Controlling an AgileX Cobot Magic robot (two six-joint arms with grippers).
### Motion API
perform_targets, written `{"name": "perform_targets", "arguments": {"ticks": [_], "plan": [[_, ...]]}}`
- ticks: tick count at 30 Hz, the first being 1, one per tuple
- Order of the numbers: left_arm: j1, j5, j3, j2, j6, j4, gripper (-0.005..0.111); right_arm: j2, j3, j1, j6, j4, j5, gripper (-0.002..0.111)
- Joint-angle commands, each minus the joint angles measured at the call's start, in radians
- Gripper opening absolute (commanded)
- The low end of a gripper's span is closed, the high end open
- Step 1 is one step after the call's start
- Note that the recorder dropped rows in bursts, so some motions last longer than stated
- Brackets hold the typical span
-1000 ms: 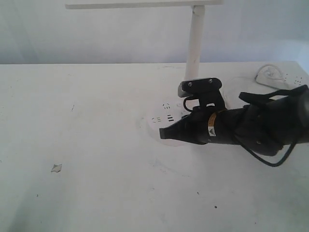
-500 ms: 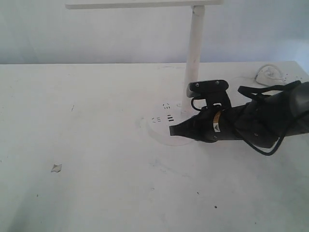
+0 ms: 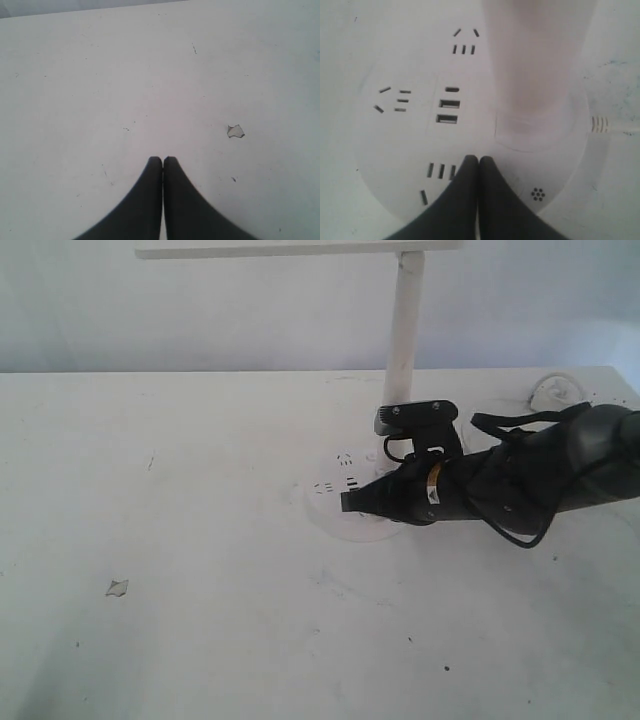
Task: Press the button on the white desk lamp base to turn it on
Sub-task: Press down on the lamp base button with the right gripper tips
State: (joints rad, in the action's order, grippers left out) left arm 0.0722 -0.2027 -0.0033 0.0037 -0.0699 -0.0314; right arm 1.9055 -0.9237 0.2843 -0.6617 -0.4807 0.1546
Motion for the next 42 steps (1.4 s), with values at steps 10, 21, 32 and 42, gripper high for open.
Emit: {"name": "perform_targets", "arguments": {"ticks": [10,21,32,42], "plan": [[-0.005,0.002,0.003,-0.004,-0.001,0.001,0.0,0.007,0.003,-0.058,0.012,0.038,-0.002,0.0],[-0.005,0.002,0.003,-0.004,-0.001,0.001,0.0,-0.037,0.003,-0.058,0.012,0.038,0.048,0.0],[-0.005,0.002,0.003,-0.004,-0.001,0.001,0.0,-0.05,0.003,-0.058,0.033,0.038,-0.051,0.0],[-0.005,0.002,0.003,-0.004,-0.001,0.001,0.0,-0.025,0.003,-0.058,0.033,0.038,-0.05,0.0]]}}
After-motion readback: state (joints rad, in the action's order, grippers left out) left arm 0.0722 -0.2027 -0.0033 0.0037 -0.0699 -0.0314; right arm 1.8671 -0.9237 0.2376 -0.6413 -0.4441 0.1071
